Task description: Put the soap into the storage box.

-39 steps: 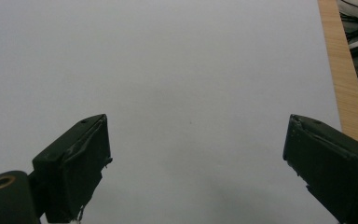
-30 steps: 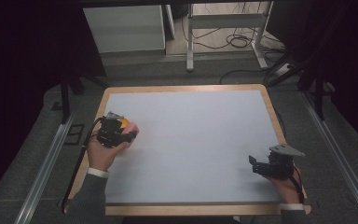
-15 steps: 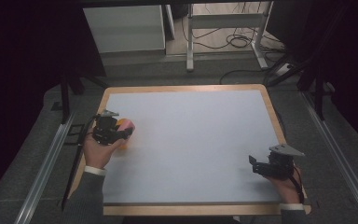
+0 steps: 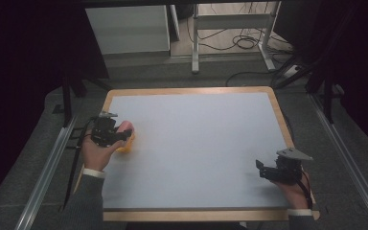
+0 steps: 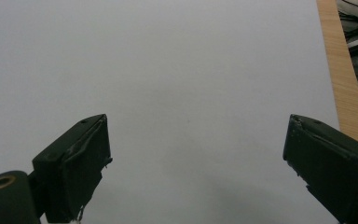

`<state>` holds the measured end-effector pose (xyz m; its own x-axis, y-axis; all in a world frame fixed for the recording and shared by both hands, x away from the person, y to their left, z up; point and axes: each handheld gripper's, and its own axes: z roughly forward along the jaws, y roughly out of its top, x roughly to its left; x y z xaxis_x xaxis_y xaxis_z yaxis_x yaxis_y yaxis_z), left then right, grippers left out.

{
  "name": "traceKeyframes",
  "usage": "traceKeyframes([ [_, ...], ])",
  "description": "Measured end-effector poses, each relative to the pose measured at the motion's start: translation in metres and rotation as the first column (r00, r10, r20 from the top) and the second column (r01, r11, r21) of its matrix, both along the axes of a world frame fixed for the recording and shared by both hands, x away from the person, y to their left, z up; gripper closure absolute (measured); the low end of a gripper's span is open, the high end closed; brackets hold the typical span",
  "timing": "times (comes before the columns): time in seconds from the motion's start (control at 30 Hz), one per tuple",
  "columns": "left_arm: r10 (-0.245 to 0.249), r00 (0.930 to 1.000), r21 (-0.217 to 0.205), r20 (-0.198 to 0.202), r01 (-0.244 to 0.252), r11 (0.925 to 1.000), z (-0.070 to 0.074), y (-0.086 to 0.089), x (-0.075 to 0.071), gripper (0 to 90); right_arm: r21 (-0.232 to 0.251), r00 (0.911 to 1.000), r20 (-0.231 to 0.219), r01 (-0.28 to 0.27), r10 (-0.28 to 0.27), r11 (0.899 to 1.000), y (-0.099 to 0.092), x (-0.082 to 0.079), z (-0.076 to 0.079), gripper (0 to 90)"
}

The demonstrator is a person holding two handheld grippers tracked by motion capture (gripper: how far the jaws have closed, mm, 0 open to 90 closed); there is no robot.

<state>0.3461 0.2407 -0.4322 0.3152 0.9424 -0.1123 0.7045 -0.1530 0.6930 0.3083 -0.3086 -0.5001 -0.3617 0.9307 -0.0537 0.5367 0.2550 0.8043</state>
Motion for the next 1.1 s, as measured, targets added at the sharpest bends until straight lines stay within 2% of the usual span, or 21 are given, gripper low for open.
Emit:
traceKeyframes([
  [0.57, 0.032, 0.9992, 0.014, -0.025, -0.032, 0.9994, -0.005, 0.012, 0.011, 60.1, -0.002, 1.0, -0.002, 0.003, -0.003, 1.0, 0.0, 0.001, -0.001, 6.9],
  [1.1, 0.068, 0.995, 0.021, -0.073, -0.067, 0.9976, -0.027, 0.021, 0.025, 60.1, -0.008, 1.0, -0.01, 0.002, -0.002, 1.0, 0.0, 0.001, -0.002, 6.9],
])
